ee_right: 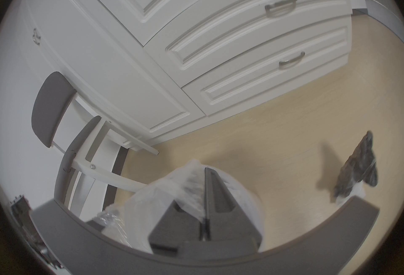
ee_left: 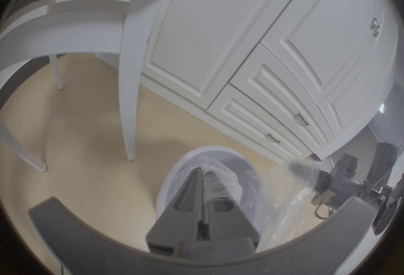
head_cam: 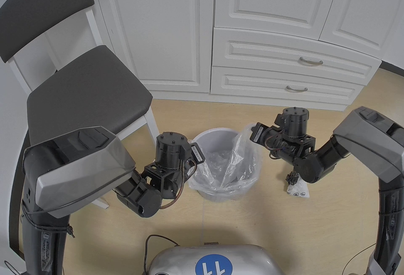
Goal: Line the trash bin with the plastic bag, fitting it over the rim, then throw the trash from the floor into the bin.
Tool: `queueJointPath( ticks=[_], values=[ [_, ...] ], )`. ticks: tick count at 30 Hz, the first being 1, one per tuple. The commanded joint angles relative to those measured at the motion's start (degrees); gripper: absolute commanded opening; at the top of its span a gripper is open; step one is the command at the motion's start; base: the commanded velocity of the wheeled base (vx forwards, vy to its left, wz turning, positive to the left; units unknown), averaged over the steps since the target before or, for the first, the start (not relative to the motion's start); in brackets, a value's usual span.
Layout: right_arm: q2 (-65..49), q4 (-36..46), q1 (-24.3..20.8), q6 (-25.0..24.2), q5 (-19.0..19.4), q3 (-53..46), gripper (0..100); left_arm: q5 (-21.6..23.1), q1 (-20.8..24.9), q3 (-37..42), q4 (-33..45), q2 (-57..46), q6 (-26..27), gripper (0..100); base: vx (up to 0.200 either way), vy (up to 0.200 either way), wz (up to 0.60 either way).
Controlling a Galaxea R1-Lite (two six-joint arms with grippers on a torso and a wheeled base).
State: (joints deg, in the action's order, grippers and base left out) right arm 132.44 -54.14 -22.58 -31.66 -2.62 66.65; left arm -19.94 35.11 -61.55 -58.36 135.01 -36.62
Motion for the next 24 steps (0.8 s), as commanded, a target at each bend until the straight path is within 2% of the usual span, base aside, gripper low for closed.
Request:
queueJointPath(
  ticks=[1,5,10,15,24],
  values=[
    [-6.3,-0.2,3.7,3.1,2.7,-5.3,0,-1.7,-2.9,-1.9,0.8,-1.7,0.6,0,0.000,0.000,0.00],
    [-6.8,-1.7,5.9,8.4,4.5,-8.7,0,-1.7,-5.7,-2.6,4.2,-3.8,2.0,0,0.000,0.000,0.00],
    [-3.9,-3.7,7.1,15.0,4.0,-11.1,0,-1.8,-5.9,-3.0,8.6,-4.1,2.1,0,0.000,0.000,0.00],
    [-2.1,-8.0,5.1,16.6,2.0,-15.6,0,-1.7,-5.1,-3.2,10.9,-3.4,2.1,0,0.000,0.000,0.00],
    [-2.5,-8.4,5.8,20.3,-3.2,-19.6,0,-1.7,-4.0,-5.2,10.8,1.4,1.5,0,0.000,0.000,0.00]
  ],
)
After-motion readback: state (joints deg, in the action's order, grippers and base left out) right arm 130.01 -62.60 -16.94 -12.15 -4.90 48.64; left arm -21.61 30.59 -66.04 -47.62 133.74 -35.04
